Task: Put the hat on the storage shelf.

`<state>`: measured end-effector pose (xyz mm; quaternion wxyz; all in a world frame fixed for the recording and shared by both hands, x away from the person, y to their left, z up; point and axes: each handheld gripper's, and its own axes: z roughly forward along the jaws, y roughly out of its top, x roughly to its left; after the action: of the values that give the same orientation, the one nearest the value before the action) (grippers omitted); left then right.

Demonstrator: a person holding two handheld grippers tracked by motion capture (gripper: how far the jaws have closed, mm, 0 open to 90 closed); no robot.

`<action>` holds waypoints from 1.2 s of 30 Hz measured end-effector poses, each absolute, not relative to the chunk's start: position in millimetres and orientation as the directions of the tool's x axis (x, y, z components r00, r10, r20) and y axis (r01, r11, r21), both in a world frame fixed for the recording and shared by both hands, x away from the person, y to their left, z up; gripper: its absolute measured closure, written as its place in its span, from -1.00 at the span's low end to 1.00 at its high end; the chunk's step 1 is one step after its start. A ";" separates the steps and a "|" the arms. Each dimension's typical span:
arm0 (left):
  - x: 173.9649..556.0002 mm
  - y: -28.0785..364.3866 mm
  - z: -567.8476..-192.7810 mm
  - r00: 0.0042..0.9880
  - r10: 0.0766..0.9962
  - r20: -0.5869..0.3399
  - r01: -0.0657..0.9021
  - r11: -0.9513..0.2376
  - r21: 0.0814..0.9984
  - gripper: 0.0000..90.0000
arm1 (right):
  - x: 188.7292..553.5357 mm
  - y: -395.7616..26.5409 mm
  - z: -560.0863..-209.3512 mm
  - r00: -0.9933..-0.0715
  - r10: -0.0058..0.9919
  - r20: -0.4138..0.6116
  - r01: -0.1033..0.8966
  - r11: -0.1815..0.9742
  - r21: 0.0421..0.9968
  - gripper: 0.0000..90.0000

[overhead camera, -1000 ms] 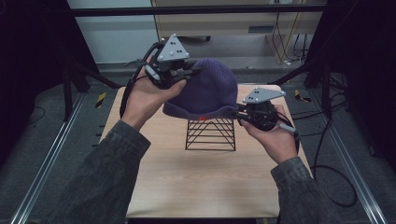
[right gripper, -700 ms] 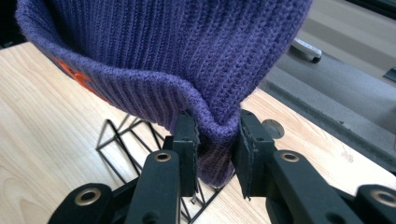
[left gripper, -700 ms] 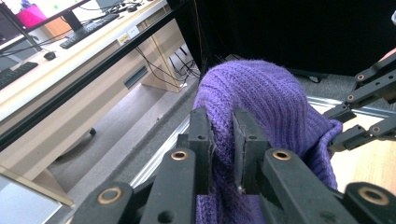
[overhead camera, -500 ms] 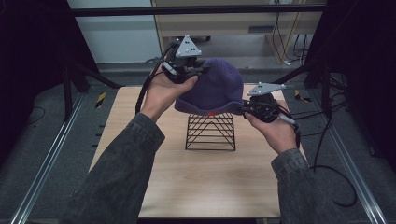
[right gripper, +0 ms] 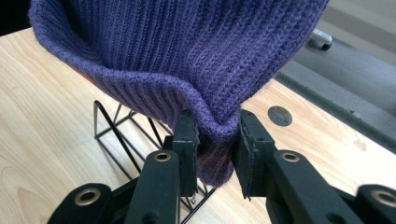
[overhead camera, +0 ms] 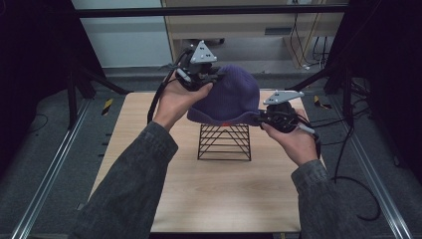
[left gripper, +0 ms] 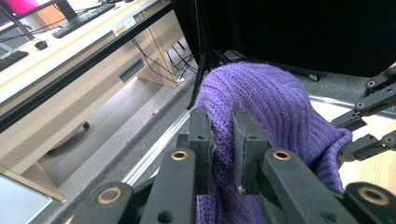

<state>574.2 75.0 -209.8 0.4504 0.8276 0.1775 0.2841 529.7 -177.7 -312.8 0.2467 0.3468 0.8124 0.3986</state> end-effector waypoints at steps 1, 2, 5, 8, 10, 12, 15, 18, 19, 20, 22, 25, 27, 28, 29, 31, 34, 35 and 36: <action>574.3 74.9 -211.1 0.776 0.550 0.309 0.040 -0.533 0.845 0.76 | 529.9 -177.6 -313.7 -0.640 0.759 -0.121 0.373 0.445 0.814 0.60; 574.7 74.9 -212.6 0.776 0.549 0.311 0.042 -0.536 0.843 0.76 | 530.0 -177.6 -314.2 -0.642 0.757 -0.122 0.376 0.449 0.810 0.60; 575.1 75.6 -217.0 0.777 0.550 0.306 0.048 -0.537 0.842 0.76 | 530.3 -176.9 -316.8 -0.645 0.754 -0.119 0.388 0.459 0.799 0.60; 574.7 76.1 -219.7 0.778 0.545 0.313 0.047 -0.547 0.836 0.76 | 530.4 -176.2 -319.0 -0.649 0.751 -0.122 0.393 0.468 0.792 0.60; 574.3 76.3 -220.7 0.778 0.544 0.316 0.045 -0.549 0.835 0.76 | 530.4 -176.0 -319.8 -0.649 0.751 -0.124 0.396 0.472 0.788 0.59; 574.0 76.7 -221.4 0.777 0.545 0.315 0.043 -0.546 0.837 0.76 | 530.3 -175.7 -320.0 -0.647 0.752 -0.123 0.400 0.473 0.785 0.59; 573.9 77.0 -223.1 0.778 0.544 0.315 0.042 -0.545 0.837 0.75 | 530.1 -175.4 -320.3 -0.646 0.753 -0.124 0.402 0.474 0.783 0.59; 574.2 77.9 -225.0 0.780 0.544 0.311 0.045 -0.544 0.838 0.75 | 529.9 -175.6 -321.5 -0.645 0.754 -0.124 0.403 0.474 0.783 0.59; 574.1 77.8 -226.0 0.780 0.546 0.305 0.047 -0.538 0.841 0.75 | 529.9 -175.9 -322.0 -0.646 0.753 -0.125 0.402 0.475 0.783 0.59; 574.0 77.8 -226.9 0.781 0.546 0.303 0.048 -0.536 0.843 0.75 | 529.8 -175.9 -322.6 -0.646 0.754 -0.123 0.404 0.474 0.782 0.59; 574.2 77.9 -228.8 0.782 0.543 0.305 0.047 -0.540 0.841 0.75 | 529.8 -176.0 -324.1 -0.647 0.752 -0.125 0.403 0.476 0.781 0.59; 574.2 77.5 -231.7 0.787 0.541 0.296 0.052 -0.536 0.842 0.75 | 529.7 -176.5 -326.1 -0.647 0.753 -0.122 0.408 0.476 0.779 0.59; 573.9 76.6 -233.5 0.788 0.537 0.301 0.047 -0.540 0.840 0.75 | 529.9 -176.6 -327.8 -0.646 0.752 -0.130 0.409 0.485 0.773 0.59; 573.9 76.5 -234.3 0.789 0.534 0.304 0.044 -0.542 0.839 0.75 | 529.9 -176.8 -328.6 -0.645 0.753 -0.129 0.411 0.485 0.772 0.59; 573.8 76.5 -235.0 0.790 0.535 0.301 0.047 -0.542 0.839 0.75 | 529.8 -177.1 -329.5 -0.645 0.753 -0.127 0.413 0.484 0.772 0.59; 574.0 76.4 -236.8 0.792 0.532 0.299 0.047 -0.542 0.839 0.75 | 530.2 -177.6 -331.6 -0.646 0.753 -0.127 0.413 0.484 0.771 0.59; 573.7 76.2 -240.4 0.796 0.526 0.300 0.048 -0.549 0.834 0.74 | 530.3 -178.9 -335.0 -0.643 0.756 -0.121 0.422 0.482 0.768 0.59; 573.5 76.0 -242.0 0.796 0.525 0.300 0.049 -0.550 0.834 0.74 | 530.5 -179.3 -336.7 -0.644 0.755 -0.124 0.421 0.485 0.766 0.59; 573.5 75.7 -244.0 0.798 0.526 0.293 0.054 -0.547 0.835 0.74 | 530.4 -179.7 -338.2 -0.644 0.756 -0.121 0.425 0.484 0.765 0.58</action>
<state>573.5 75.7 -244.0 0.4432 0.8383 0.1728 0.2664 530.4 -179.7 -338.2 0.2278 0.3555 0.8308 0.3627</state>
